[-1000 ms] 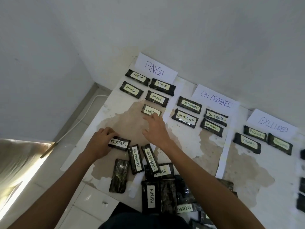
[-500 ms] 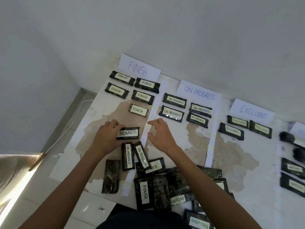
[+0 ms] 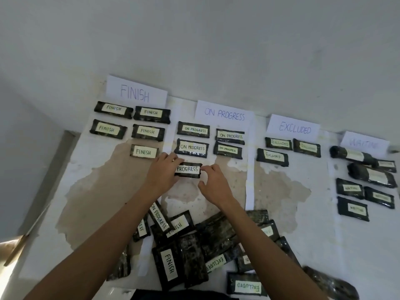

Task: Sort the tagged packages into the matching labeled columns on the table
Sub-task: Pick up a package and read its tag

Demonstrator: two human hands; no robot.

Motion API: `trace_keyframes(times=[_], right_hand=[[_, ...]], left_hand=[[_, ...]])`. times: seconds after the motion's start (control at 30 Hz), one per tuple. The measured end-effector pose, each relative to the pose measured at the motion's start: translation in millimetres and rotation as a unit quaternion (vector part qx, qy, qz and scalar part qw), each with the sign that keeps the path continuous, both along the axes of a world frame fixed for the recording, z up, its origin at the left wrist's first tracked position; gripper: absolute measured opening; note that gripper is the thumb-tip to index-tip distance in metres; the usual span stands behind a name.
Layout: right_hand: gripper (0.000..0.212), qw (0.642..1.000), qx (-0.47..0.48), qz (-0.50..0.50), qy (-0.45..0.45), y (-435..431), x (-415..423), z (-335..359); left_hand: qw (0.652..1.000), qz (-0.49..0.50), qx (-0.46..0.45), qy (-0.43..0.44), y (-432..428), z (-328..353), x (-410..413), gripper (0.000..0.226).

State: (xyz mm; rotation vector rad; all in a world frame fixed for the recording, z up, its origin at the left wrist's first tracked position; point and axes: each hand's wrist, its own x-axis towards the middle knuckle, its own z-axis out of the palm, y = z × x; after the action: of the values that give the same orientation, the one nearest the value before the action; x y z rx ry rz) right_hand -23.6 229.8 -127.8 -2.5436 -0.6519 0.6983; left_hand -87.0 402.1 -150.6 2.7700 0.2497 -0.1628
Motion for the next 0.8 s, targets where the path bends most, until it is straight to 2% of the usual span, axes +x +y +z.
trace_keyframes(times=[0.4,0.53,0.6,0.73,0.8], right_hand=[[0.048,0.999,-0.018,-0.018,0.020,-18.8,10.6,-8.5],[0.047,1.000,-0.003,-0.005,0.013,-19.1,8.6,0.8],[0.046,1.000,0.006,0.006,0.010,-18.3,5.8,5.9],[0.041,0.998,0.028,0.049,0.027,-15.0,-8.2,14.5],[0.040,0.996,0.032,0.073,0.039,-12.8,-17.9,16.7]], left_hand=[[0.999,-0.020,0.001,0.036,-11.5,-22.3,27.8,0.055],[1.000,-0.010,-0.003,0.024,-9.3,-18.6,24.0,0.057],[1.000,-0.008,-0.005,0.009,-8.5,-13.9,18.1,0.052],[0.999,-0.008,-0.048,-0.019,-6.4,-4.1,-11.8,0.039],[0.997,-0.007,-0.077,-0.022,-4.0,-1.4,-35.8,0.043]])
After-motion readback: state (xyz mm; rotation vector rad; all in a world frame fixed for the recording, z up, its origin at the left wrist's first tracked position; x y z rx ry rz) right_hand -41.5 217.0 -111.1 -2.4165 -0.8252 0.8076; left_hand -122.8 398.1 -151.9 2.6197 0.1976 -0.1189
